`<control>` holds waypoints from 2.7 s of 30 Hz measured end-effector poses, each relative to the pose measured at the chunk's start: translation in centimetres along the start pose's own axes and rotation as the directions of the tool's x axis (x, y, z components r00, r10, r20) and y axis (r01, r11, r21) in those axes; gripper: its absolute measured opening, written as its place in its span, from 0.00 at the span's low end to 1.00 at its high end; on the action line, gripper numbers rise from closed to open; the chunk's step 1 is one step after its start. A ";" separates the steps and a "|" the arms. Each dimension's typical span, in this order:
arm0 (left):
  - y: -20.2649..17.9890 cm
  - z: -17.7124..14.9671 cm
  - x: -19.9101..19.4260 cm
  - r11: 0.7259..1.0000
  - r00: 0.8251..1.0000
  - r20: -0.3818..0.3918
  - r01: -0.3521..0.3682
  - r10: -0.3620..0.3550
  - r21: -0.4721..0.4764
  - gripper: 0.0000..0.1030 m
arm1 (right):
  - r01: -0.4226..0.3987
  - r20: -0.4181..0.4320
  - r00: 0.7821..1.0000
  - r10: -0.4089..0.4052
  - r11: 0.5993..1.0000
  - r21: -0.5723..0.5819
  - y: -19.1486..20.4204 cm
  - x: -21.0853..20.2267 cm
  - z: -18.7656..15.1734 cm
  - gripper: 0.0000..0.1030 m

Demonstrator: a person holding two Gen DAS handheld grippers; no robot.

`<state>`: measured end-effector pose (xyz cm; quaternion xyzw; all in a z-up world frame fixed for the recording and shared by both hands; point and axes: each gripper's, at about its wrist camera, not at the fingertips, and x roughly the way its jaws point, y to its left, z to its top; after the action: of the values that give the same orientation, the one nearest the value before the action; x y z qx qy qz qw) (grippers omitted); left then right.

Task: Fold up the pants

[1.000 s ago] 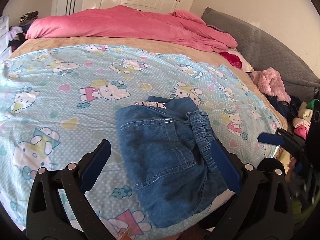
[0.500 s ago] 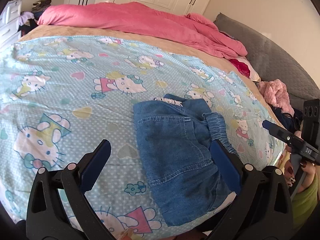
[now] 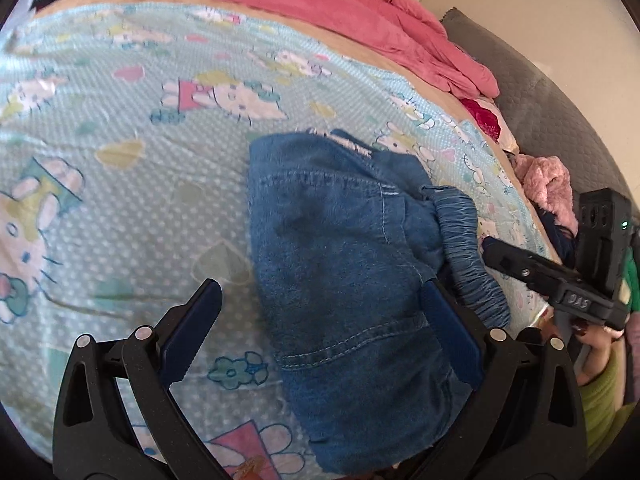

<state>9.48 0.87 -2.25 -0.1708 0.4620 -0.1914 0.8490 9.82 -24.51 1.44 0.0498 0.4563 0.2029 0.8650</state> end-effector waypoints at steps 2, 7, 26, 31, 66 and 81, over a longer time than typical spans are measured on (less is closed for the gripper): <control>-0.1 0.1 0.3 1.000 1.000 -0.004 0.015 -0.015 0.000 0.91 | -0.008 -0.030 1.000 0.008 1.000 0.011 -0.3 0.9 0.0 0.51; -1.0 0.2 1.2 0.999 1.000 -0.015 0.022 -0.021 0.032 0.91 | -0.048 -0.076 0.996 0.051 0.998 0.033 -0.8 2.4 -0.3 0.49; -3.2 0.1 2.9 0.989 0.999 -0.007 -0.047 0.049 0.140 0.49 | -0.144 -0.051 0.988 0.146 0.989 0.031 -0.6 3.2 -0.2 0.48; -3.4 0.3 2.7 0.988 0.999 0.001 -0.041 0.042 0.148 0.40 | -0.171 -0.033 0.985 0.171 0.985 0.006 0.2 3.1 -0.2 0.17; -2.3 6.5 1.7 0.986 0.985 0.145 -0.113 0.094 0.124 0.39 | -0.040 0.106 0.993 0.057 0.987 -0.157 3.8 5.4 7.3 0.12; -0.5 5.3 4.1 0.977 0.981 0.067 -0.188 0.182 0.102 0.68 | 0.165 0.022 0.986 -0.163 0.978 -0.130 1.3 8.1 5.5 0.49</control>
<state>15.96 -0.93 -2.29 -0.0864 0.4402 -0.1312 0.8841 17.95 -19.56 -1.26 -0.0439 0.4395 0.1602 0.8828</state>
